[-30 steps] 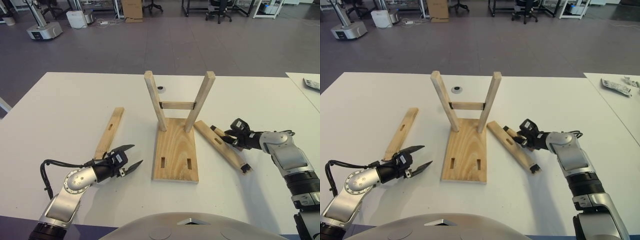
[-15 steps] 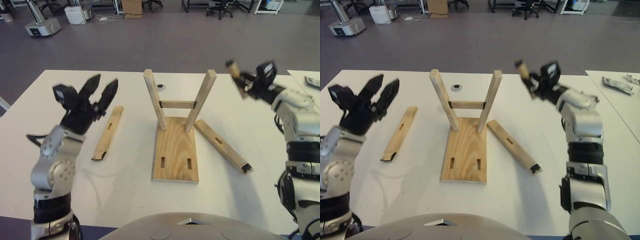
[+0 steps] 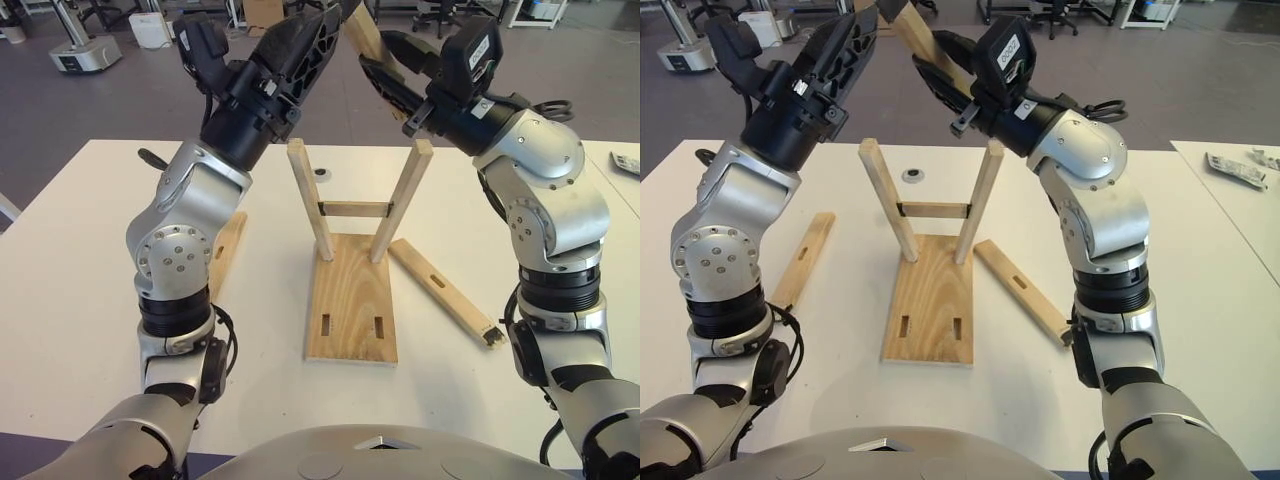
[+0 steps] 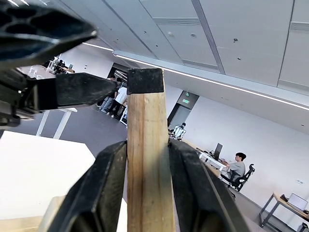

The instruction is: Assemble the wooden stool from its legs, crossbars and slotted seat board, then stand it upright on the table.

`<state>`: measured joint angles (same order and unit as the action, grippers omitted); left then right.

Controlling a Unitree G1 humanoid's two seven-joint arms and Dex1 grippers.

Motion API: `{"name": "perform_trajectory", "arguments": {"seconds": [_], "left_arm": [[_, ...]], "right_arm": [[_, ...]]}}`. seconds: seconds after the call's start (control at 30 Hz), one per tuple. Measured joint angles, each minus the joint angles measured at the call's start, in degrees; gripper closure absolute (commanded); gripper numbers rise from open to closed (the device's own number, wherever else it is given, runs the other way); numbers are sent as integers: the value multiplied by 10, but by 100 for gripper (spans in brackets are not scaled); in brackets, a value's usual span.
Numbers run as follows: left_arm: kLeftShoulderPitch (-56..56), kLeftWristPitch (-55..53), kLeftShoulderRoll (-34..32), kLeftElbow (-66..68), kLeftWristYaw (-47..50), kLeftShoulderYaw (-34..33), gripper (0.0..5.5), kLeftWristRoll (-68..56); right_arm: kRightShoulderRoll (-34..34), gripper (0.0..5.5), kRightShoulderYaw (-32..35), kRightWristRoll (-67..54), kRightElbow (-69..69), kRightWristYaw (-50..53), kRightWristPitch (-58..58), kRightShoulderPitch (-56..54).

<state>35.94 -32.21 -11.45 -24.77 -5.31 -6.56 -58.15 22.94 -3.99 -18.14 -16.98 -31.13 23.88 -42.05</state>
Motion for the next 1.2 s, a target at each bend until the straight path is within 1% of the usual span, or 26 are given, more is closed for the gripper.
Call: {"name": "perform_trajectory", "arguments": {"seconds": [0.13,0.3,0.47,0.53,0.57,0.6,0.67,0.73,0.93,1.0,1.1,1.13,1.17,1.2], "left_arm": [[5,0,13,1,5,6,212,1],[5,0,23,4,5,5,300,1],[5,-5,24,3,7,2,388,-8],[5,-10,24,1,8,2,433,-17],[5,-11,24,0,9,2,438,-19],[5,-11,24,0,10,2,463,-19],[5,-11,24,0,14,1,496,-19],[5,-11,24,0,18,-1,509,-19],[5,-9,27,0,22,-2,509,-18],[5,-8,28,0,22,-4,509,-18],[7,-7,29,0,21,-9,509,-19],[11,-7,27,1,21,-15,509,-19],[21,-4,21,2,22,-26,509,-20],[30,-3,7,3,23,-43,509,-21]], "right_arm": [[-12,418,-19,-13,-24,-20,-1,14],[-12,418,-29,-32,-45,-45,1,26],[-15,418,-28,-39,-46,-45,1,35],[-17,418,-27,-39,-44,-43,1,35],[-19,418,-26,-39,-44,-41,1,35],[-21,418,-25,-39,-43,-36,1,35],[-25,418,-23,-39,-41,-33,1,35],[-33,418,-22,-39,-40,-31,0,35],[-44,418,-20,-39,-35,-30,-1,35],[-46,369,-20,-40,-38,-26,4,35],[-58,320,-9,-50,-38,-13,18,34],[-64,320,-7,-51,-36,-6,19,31],[-84,320,6,-71,-27,12,31,18],[-109,320,46,-96,-11,59,40,-1]]}}
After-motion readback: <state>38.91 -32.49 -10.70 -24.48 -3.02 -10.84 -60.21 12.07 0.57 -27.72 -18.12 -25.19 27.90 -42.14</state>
